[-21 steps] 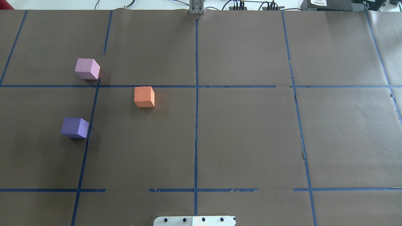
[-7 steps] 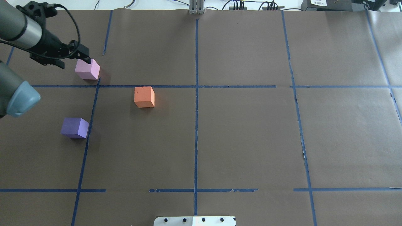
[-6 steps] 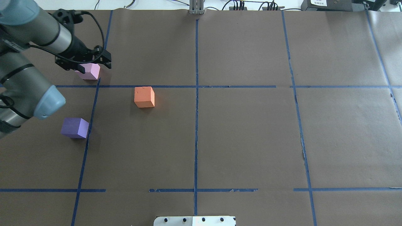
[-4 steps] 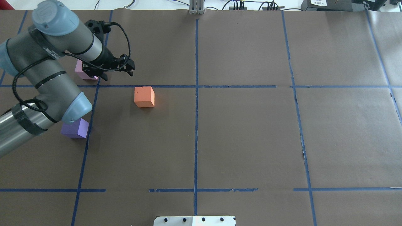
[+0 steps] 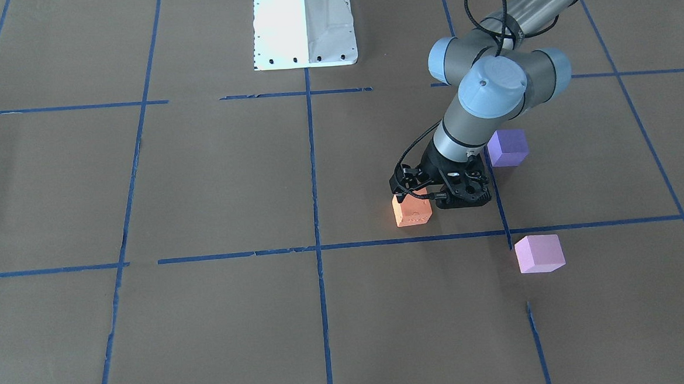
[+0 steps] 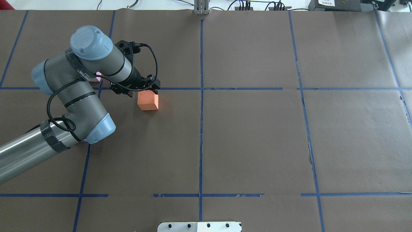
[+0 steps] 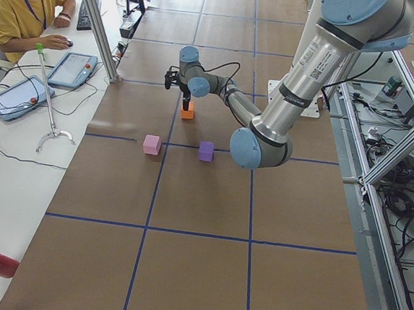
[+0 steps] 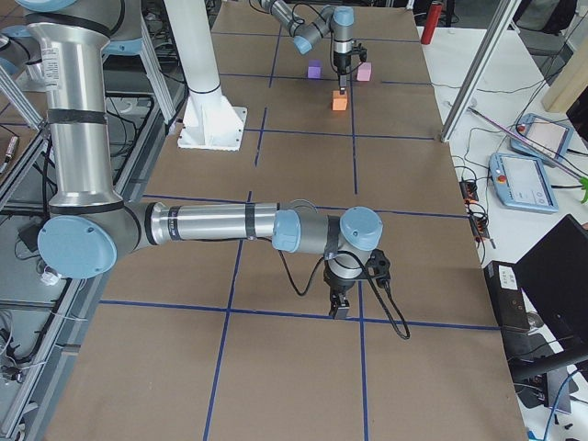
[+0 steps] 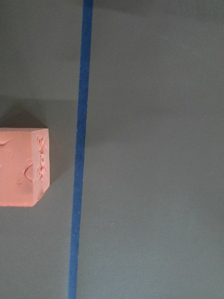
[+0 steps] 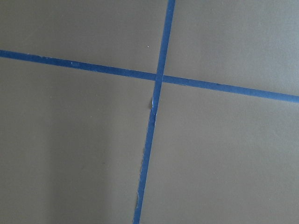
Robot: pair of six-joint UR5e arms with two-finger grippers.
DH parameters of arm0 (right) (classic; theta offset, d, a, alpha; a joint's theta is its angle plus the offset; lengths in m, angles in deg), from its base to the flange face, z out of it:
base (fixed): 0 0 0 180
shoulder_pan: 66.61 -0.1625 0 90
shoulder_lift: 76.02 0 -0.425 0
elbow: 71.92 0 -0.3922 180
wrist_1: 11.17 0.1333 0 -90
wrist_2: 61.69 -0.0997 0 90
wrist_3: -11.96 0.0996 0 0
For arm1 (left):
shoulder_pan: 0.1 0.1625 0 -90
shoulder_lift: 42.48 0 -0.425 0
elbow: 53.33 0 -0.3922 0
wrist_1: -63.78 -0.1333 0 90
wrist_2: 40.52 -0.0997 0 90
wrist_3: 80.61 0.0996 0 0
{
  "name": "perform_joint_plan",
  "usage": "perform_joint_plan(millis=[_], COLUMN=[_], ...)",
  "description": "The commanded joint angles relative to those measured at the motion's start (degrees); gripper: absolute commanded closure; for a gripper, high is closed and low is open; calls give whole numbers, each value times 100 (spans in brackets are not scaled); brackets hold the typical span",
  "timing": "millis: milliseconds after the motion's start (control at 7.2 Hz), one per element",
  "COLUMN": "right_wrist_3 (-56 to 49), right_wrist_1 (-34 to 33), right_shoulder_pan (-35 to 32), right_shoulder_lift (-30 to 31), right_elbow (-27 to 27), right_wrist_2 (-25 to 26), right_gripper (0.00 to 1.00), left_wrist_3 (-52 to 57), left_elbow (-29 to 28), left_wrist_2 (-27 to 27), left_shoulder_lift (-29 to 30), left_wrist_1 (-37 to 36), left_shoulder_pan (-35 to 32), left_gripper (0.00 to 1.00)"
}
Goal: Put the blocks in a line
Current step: 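Lower the left gripper and grasp the orange cube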
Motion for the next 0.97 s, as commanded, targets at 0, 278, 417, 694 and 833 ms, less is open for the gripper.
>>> perform_joint_plan(millis=[0, 278, 417, 694, 833], right_wrist_3=[0, 0, 0, 0, 0], right_wrist_1=[0, 0, 0, 0, 0], right_shoulder_pan=[-7, -7, -7, 2, -7], right_shoulder_lift=[0, 0, 0, 0, 0], right_elbow=[0, 0, 0, 0, 0], right_wrist_2=[0, 0, 0, 0, 0], right_gripper=[0, 0, 0, 0, 0], left_wrist_3=[-49, -234, -338, -348, -357], left_elbow=[-79, -376, -396, -405, -405], left_wrist_2=[-74, -303, -399, -628, -629], left_shoulder_lift=[-3, 163, 207, 190, 156], left_wrist_1=[34, 34, 42, 34, 25], left_shoulder_pan=[40, 110, 189, 339, 391], left_gripper=[0, 0, 0, 1, 18])
